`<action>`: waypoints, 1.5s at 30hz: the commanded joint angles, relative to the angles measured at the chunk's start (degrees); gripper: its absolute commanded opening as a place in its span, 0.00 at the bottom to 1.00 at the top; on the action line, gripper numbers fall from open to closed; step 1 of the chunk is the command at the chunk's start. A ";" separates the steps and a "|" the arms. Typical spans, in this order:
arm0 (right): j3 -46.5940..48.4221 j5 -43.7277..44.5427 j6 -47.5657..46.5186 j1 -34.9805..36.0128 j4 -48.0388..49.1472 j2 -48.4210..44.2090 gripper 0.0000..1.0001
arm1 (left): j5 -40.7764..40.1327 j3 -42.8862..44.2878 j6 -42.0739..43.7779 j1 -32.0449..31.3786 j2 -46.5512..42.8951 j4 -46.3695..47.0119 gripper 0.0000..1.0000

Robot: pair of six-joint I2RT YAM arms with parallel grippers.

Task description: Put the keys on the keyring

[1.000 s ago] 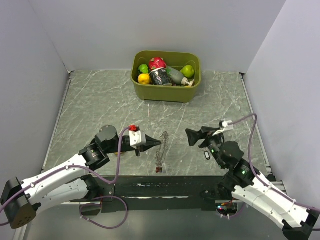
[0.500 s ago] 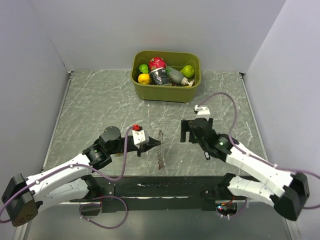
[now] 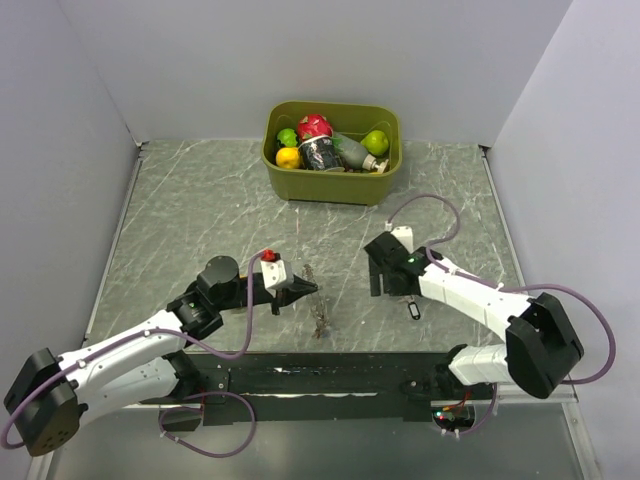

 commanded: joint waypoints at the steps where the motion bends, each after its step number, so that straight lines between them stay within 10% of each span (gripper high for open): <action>1: -3.03 -9.44 -0.24 -7.69 2.51 -1.85 0.85 | 2.76 -0.09 -1.13 1.01 -2.48 5.35 0.01; 6: -5.06 -14.99 -1.39 -11.75 6.12 -0.28 0.80 | 3.47 -1.06 -1.39 1.63 -3.19 5.97 0.01; 10: -5.41 -17.02 -1.39 -14.83 6.48 2.62 0.47 | 3.55 -1.14 -1.74 1.72 -3.27 6.05 0.01; 36: -4.10 -15.88 -0.94 -21.60 5.60 6.84 0.47 | 5.75 -0.09 -1.57 2.07 -2.48 5.97 0.01; 40: -4.45 -17.02 -1.03 -22.66 5.77 6.58 0.20 | 5.93 -0.26 -1.48 2.07 -2.66 6.05 0.01; 45: -4.71 -18.42 -1.30 -22.75 5.95 5.88 0.17 | 6.10 -0.27 -1.48 2.07 -2.57 6.14 0.01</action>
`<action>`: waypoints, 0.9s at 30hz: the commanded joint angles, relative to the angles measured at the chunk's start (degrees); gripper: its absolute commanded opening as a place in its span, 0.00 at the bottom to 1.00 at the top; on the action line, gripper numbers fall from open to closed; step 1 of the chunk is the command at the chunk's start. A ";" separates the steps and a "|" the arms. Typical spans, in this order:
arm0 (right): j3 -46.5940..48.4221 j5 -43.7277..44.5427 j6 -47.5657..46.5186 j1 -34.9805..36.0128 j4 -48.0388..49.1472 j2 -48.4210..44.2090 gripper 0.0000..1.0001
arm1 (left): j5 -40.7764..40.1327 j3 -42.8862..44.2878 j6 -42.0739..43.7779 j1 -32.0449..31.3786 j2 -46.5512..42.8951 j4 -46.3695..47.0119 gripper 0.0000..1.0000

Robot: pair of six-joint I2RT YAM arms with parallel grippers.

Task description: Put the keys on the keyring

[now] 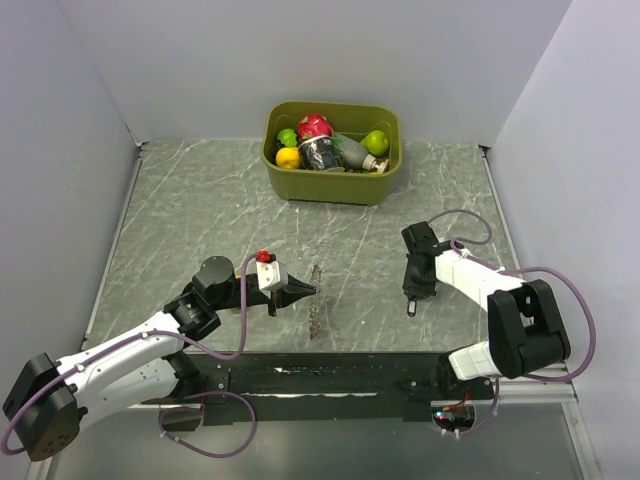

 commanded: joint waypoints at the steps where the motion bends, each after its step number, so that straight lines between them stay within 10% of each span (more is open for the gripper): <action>1: -0.27 -1.60 0.21 -0.34 0.81 -0.42 0.07 | 1.53 0.85 -0.58 0.36 -1.06 4.90 0.01; 7: -1.07 -5.98 -1.89 0.09 2.65 -2.71 0.01 | 1.62 0.94 -0.67 0.28 -0.80 5.07 0.01; 19: 1.22 -11.18 -4.62 5.98 3.45 -6.57 0.59 | 2.15 1.73 -0.85 0.28 -0.09 4.19 0.01; 27: 0.43 -7.49 -3.92 6.07 2.57 -11.85 0.58 | 2.67 1.46 -1.03 0.36 -0.01 4.63 0.01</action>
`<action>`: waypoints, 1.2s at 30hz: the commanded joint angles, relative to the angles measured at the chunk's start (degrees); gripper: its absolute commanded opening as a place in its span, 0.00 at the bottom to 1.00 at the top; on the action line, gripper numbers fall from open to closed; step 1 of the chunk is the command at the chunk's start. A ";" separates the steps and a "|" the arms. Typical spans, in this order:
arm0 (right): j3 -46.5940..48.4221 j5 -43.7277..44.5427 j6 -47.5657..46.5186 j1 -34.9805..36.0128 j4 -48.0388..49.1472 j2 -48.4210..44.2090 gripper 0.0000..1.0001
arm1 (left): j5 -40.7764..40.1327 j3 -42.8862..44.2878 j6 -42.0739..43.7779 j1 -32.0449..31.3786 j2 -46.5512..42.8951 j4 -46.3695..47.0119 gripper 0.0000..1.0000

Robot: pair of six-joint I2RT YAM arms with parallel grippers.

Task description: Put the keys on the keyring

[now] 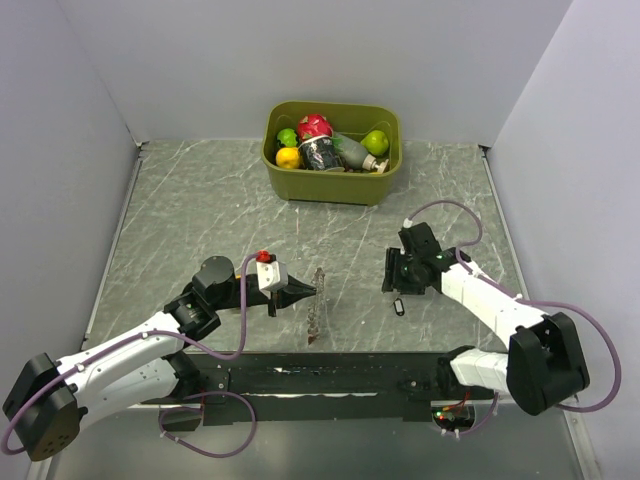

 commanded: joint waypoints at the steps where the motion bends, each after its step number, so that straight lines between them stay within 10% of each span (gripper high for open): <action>1: 0.84 2.81 -0.14 0.19 -0.22 -1.33 0.57 | 2.04 1.38 -0.78 0.28 0.10 4.83 0.01; 20: 0.84 7.03 1.44 -0.42 -1.55 4.38 0.29 | 2.66 2.17 -0.34 0.28 2.21 4.83 0.01; 36: -0.65 5.88 4.25 -0.77 -4.62 0.07 0.28 | 2.66 2.78 -0.26 0.36 3.18 4.22 0.01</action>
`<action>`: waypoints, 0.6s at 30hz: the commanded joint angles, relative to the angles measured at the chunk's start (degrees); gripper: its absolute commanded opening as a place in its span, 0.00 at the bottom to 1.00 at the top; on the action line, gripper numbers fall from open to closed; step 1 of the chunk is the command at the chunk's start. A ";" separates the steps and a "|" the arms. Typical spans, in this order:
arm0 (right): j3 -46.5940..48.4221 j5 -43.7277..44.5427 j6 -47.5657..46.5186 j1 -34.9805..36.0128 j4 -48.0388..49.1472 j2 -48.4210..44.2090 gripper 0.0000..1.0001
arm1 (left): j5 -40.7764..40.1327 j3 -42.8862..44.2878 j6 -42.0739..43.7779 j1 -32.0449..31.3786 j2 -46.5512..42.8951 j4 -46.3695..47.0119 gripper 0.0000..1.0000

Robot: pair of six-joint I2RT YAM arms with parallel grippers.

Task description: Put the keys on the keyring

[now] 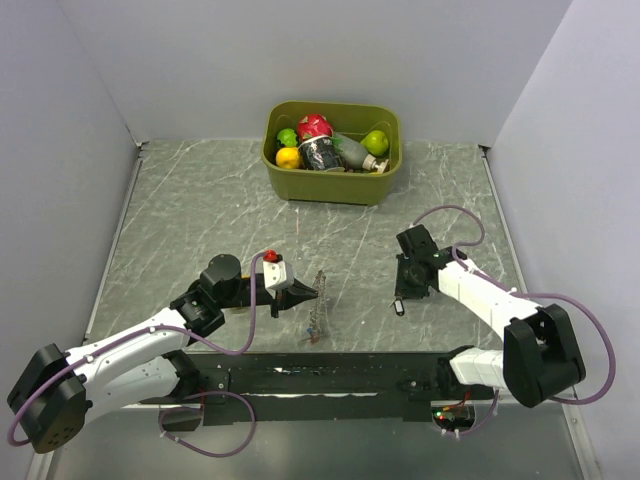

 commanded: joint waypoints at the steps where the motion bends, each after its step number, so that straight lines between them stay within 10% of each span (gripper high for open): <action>1: -0.54 -0.23 2.02 -0.53 -1.59 -2.11 0.28 | 1.96 2.76 -0.30 0.28 -0.19 4.30 0.01; 18: 1.74 -0.05 1.33 -1.06 -1.06 5.89 0.19 | 1.43 2.41 -0.39 0.36 -1.68 3.69 0.01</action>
